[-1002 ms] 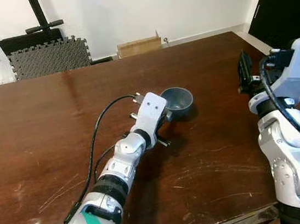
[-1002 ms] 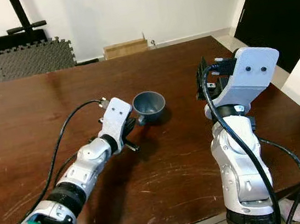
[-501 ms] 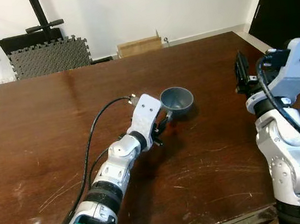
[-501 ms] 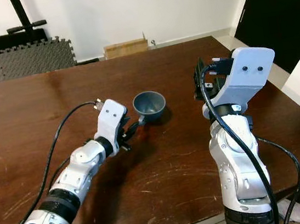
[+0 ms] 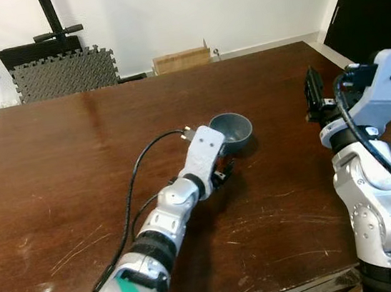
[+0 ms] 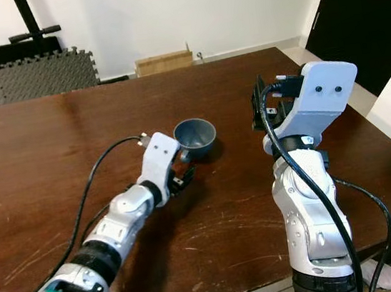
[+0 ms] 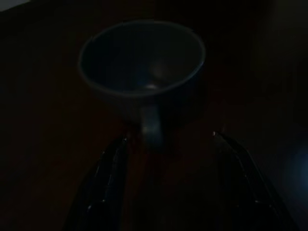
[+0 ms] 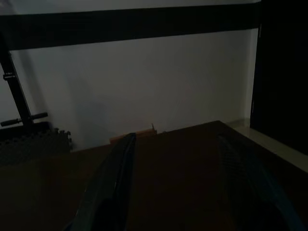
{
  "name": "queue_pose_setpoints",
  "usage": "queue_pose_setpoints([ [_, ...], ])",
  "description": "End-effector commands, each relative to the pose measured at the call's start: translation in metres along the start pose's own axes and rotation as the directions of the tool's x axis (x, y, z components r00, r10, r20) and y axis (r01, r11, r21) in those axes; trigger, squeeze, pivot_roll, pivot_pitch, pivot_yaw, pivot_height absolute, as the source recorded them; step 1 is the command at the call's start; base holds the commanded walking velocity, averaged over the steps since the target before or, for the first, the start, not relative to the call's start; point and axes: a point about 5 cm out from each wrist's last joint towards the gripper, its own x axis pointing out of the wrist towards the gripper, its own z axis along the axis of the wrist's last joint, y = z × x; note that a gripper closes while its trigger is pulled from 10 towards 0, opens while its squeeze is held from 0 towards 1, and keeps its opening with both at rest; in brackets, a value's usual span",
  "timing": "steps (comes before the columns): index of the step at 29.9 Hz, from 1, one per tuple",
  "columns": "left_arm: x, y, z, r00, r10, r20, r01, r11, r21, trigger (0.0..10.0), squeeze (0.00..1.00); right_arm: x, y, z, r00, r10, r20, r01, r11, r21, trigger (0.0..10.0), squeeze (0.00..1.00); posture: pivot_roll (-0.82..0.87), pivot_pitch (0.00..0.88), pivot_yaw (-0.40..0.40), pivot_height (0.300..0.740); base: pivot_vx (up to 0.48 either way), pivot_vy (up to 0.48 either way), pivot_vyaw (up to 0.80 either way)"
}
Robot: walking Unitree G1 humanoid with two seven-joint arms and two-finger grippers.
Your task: Setting the table
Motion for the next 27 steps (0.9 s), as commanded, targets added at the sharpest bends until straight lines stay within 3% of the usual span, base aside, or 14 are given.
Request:
queue_pose_setpoints([
  [1,0.0009,-0.0023,-0.0054,0.999,0.027,-0.024,-0.027,1.000,0.011,10.0,0.00,-0.0006,0.0019,0.0012,1.000,0.008,-0.001,-0.008,1.000,0.002,10.0,0.00,-0.16,0.196,0.042,0.740,0.000,0.000,0.00],
  [3,0.0014,-0.0024,-0.0050,0.999,0.035,-0.024,-0.034,0.999,0.014,10.0,0.00,-0.0005,0.0021,0.0013,1.000,0.008,-0.001,-0.008,1.000,0.002,10.0,0.00,-0.16,0.196,0.042,0.740,0.000,0.000,0.00],
  [4,0.0023,-0.0007,-0.0035,0.998,0.056,-0.026,-0.056,0.998,0.012,4.3,0.00,-0.0007,0.0024,0.0016,1.000,0.008,-0.002,-0.008,1.000,0.002,10.0,0.00,-0.16,0.198,0.043,0.740,0.000,0.000,0.00],
  [5,0.0026,0.0003,-0.0028,0.997,0.067,-0.026,-0.067,0.998,0.011,3.5,0.00,-0.0008,0.0025,0.0016,1.000,0.008,-0.002,-0.008,1.000,0.002,10.0,0.00,-0.16,0.198,0.043,0.740,0.000,0.000,0.00],
  [6,0.0026,0.0003,-0.0028,0.997,0.067,-0.026,-0.067,0.998,0.011,3.5,0.00,-0.0008,0.0025,0.0016,1.000,0.008,-0.002,-0.008,1.000,0.002,10.0,0.00,-0.16,0.198,0.043,0.740,0.000,0.000,0.00],
  [7,0.0028,0.0008,-0.0025,0.997,0.072,-0.025,-0.072,0.997,0.007,0.0,0.00,-0.0009,0.0026,0.0015,1.000,0.008,-0.003,-0.008,1.000,0.002,10.0,0.00,-0.16,0.198,0.043,0.740,0.000,0.000,0.00],
  [27,0.0030,0.0029,-0.0037,0.994,0.110,-0.019,-0.110,0.994,0.007,0.0,0.00,0.0000,0.0032,0.0002,1.000,0.017,-0.010,-0.017,1.000,0.005,10.0,0.00,-0.16,0.199,0.031,0.740,0.000,0.000,0.00],
])
